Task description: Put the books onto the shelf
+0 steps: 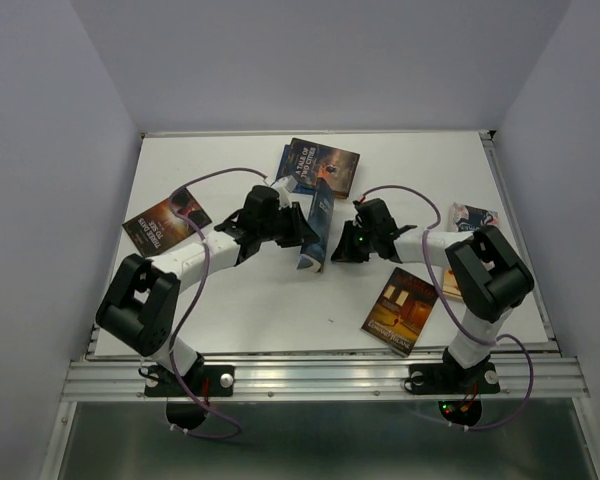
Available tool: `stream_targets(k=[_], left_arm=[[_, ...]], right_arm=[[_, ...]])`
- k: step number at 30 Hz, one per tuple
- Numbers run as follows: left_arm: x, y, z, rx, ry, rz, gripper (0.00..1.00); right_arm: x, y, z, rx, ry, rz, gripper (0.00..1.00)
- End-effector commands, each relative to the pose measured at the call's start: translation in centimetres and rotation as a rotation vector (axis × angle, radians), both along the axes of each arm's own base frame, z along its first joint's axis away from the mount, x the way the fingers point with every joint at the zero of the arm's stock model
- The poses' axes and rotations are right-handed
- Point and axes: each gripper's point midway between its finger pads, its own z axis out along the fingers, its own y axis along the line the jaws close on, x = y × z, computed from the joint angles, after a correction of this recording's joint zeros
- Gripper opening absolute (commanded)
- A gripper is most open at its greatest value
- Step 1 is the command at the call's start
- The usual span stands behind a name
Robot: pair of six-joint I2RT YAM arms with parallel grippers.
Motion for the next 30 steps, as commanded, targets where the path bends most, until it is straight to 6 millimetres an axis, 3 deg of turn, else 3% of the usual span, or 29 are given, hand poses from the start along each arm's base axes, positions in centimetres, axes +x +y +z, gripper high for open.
stream_targets(k=[1,3,4,8,11,12,13,14,16,19,20,22,25,30], left_arm=[[3.1,0.6,11.1,-0.113,-0.324,0.097,0.0],[4.4,1.4,14.1,-0.132,-0.406,0.179,0.0],[4.9,1.8,16.7,-0.161,-0.46,0.217,0.0],[8.1,3.3,21.0,-0.192,-0.546,0.38,0.0],[10.8,2.8,20.8,-0.2,-0.531,0.431,0.0],[11.8,2.9,22.3,-0.229,-0.545,0.45,0.0],[13.4,2.4,21.2,-0.23,-0.524,0.463,0.0],[14.6,2.6,22.3,-0.261,-0.522,0.488,0.0],[16.6,2.0,21.2,-0.299,-0.473,0.491,0.0],[19.5,1.2,24.6,-0.418,-0.509,0.533,0.0],[20.2,1.1,23.3,-0.399,-0.493,0.546,0.0],[22.1,1.2,24.2,-0.444,-0.495,0.616,0.0],[23.6,1.4,23.7,-0.504,-0.476,0.697,0.0],[25.5,-0.3,18.8,-0.561,-0.344,0.77,0.0]], right_arm=[[-1.0,-3.6,-0.6,-0.132,-0.006,-0.06,0.19],[-0.4,-4.1,1.2,-0.115,-0.05,-0.099,0.2],[-0.1,-4.4,1.7,-0.119,-0.068,-0.118,0.22],[1.0,-6.0,4.0,-0.105,-0.126,-0.196,0.26],[1.5,-6.8,5.5,-0.095,-0.166,-0.244,0.28],[1.9,-7.4,6.0,-0.102,-0.183,-0.271,0.28],[2.3,-8.3,6.4,-0.116,-0.202,-0.305,0.28],[2.4,-8.5,7.5,-0.108,-0.233,-0.317,0.27],[2.7,-9.1,8.5,-0.108,-0.259,-0.343,0.27],[2.8,-10.1,9.7,-0.107,-0.292,-0.38,0.27],[2.8,-10.5,9.8,-0.109,-0.293,-0.392,0.27],[2.7,-11.2,10.1,-0.116,-0.293,-0.411,0.27],[2.4,-11.9,10.1,-0.123,-0.29,-0.429,0.27],[2.3,-12.9,10.0,-0.145,-0.279,-0.452,0.27]])
